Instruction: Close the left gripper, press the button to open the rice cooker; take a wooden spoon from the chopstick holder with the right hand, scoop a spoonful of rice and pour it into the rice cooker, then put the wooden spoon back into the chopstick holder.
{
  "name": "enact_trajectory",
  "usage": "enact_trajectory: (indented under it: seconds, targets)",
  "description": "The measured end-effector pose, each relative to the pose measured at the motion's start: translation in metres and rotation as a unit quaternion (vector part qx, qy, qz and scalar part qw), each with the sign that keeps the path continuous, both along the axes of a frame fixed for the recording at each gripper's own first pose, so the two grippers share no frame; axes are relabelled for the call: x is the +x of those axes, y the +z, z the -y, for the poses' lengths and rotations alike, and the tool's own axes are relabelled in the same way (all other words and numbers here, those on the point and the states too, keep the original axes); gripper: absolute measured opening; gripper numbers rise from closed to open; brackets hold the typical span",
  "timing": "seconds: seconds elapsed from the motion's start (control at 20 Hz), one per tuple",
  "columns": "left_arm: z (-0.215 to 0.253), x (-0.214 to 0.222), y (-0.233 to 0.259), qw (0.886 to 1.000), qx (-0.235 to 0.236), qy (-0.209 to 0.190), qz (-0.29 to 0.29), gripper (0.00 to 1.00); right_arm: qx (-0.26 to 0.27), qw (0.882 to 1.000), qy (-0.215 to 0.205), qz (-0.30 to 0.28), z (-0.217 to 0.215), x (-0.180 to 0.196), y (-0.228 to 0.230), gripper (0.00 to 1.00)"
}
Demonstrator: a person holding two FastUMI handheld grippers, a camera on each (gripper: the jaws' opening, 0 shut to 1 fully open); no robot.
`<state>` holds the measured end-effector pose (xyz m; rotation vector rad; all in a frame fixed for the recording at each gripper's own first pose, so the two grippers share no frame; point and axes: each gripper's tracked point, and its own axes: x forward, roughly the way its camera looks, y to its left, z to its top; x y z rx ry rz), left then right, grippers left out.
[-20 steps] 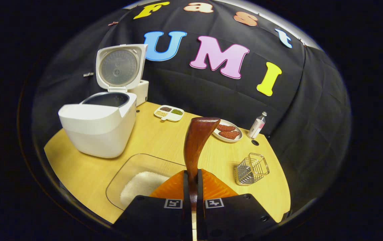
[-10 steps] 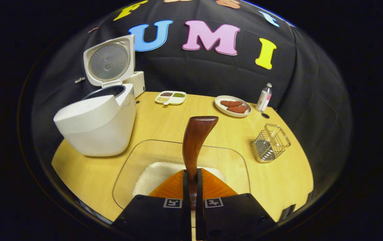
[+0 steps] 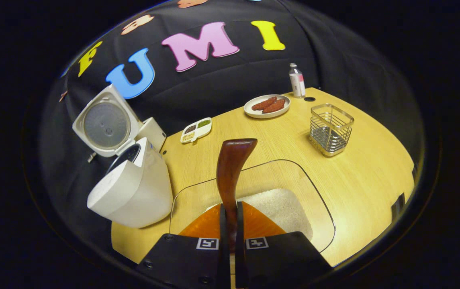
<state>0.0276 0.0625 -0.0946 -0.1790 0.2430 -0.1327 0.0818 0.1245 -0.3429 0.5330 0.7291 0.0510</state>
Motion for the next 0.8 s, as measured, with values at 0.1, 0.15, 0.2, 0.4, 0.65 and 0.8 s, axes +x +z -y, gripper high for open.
enact_trajectory:
  seconds: [0.1,0.15,0.2,0.4,0.65,0.8]
  targets:
    - [-0.002,0.000,0.000,1.000,-0.002,0.003,-0.001,0.96,0.051,0.998,-0.027,-0.003,0.008,-0.001,0.002,0.10]
    - [-0.002,0.000,0.001,1.000,-0.002,0.004,-0.001,0.96,0.065,0.997,-0.038,0.000,0.012,0.000,0.003,0.10]
    - [-0.003,0.000,0.000,1.000,-0.001,0.005,-0.002,0.96,0.077,0.996,-0.045,0.006,0.017,0.000,0.007,0.10]
    - [-0.001,0.002,0.000,1.000,0.000,0.005,-0.005,0.96,0.117,0.991,-0.053,0.024,0.030,0.004,0.024,0.10]
    - [0.004,0.004,0.002,1.000,-0.006,0.003,-0.004,0.96,0.196,0.978,-0.034,0.064,0.035,0.009,0.058,0.09]
    - [0.006,0.005,0.001,1.000,-0.006,0.003,-0.004,0.96,0.222,0.972,-0.037,0.061,0.041,0.008,0.062,0.09]
